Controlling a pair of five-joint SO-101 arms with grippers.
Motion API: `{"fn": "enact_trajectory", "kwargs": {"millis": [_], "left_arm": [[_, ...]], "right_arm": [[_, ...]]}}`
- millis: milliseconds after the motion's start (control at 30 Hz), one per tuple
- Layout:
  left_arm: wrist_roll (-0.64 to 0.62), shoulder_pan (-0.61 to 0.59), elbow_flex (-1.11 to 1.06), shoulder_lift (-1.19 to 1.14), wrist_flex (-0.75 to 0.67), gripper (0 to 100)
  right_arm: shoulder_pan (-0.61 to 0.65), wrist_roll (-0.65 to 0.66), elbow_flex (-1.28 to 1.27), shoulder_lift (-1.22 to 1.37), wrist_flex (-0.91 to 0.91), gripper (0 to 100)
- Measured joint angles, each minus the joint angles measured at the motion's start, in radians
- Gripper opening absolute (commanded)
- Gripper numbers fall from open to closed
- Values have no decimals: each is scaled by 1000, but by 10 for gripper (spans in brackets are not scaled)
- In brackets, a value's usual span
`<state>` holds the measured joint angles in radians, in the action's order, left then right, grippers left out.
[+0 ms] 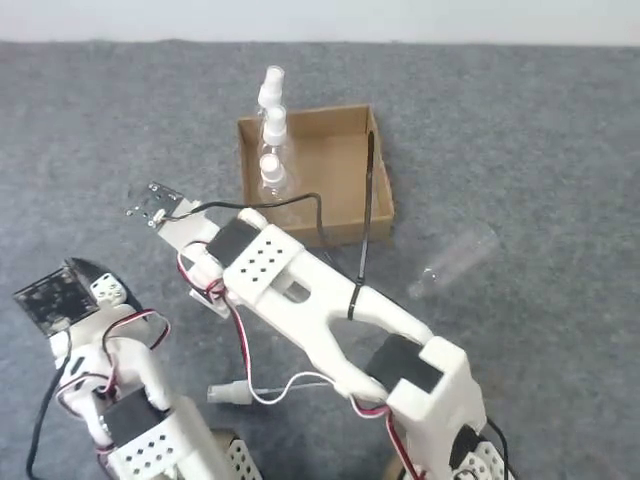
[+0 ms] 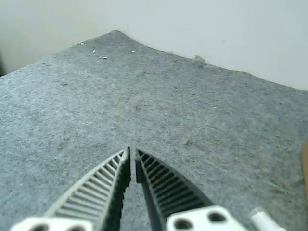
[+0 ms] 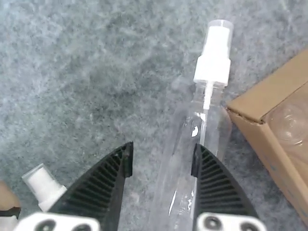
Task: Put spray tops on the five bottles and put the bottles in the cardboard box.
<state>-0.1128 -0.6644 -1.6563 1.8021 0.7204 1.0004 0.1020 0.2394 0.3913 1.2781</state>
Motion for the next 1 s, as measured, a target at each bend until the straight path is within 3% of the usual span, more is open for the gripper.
{"fn": "enact_trajectory", "kwargs": {"millis": [500, 767, 1000], "left_arm": [[0, 2, 0, 0, 0, 15], [0, 2, 0, 0, 0, 15], [0, 2, 0, 0, 0, 15]], "right_arm": [[-54, 6, 304, 207, 186, 139], [-57, 64, 324, 218, 212, 196], [-64, 64, 325, 308, 212, 169]]}}
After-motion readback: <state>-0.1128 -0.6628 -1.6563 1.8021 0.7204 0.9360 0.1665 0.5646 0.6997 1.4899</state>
